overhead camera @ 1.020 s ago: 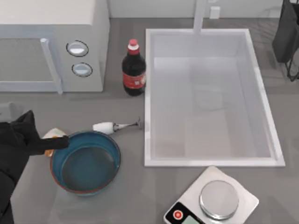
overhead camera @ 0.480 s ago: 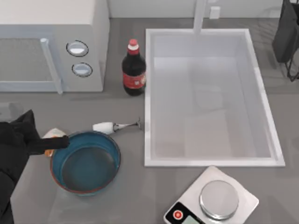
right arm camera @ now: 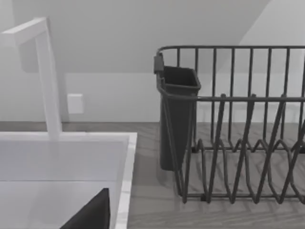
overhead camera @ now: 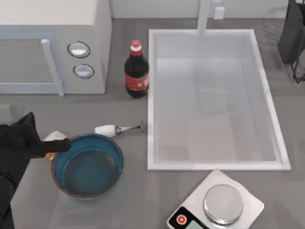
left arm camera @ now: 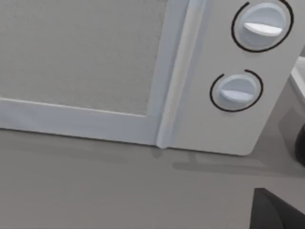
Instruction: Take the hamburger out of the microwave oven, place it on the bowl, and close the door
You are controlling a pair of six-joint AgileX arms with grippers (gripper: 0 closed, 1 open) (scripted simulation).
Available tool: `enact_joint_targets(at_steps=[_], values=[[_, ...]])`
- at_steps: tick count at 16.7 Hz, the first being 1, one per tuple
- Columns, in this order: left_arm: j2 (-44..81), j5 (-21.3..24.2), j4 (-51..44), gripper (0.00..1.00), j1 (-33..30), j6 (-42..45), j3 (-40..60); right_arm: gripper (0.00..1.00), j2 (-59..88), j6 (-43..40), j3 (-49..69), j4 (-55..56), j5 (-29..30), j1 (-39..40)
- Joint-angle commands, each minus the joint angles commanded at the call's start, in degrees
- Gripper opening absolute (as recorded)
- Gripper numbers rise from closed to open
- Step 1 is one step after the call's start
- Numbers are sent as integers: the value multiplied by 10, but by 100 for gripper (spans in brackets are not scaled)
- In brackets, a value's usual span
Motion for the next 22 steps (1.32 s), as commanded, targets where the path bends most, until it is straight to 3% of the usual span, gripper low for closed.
enact_joint_targets(at_steps=[9,18,22], values=[[2,0,2,0,0,0,-1,100,0,0,0,0,0,0],[44,2,63,0,-2,0,-17,100,0,0,0,0,0,0],[66,-26,92,0,28,9,-27,100,0,0,0,0,0,0]])
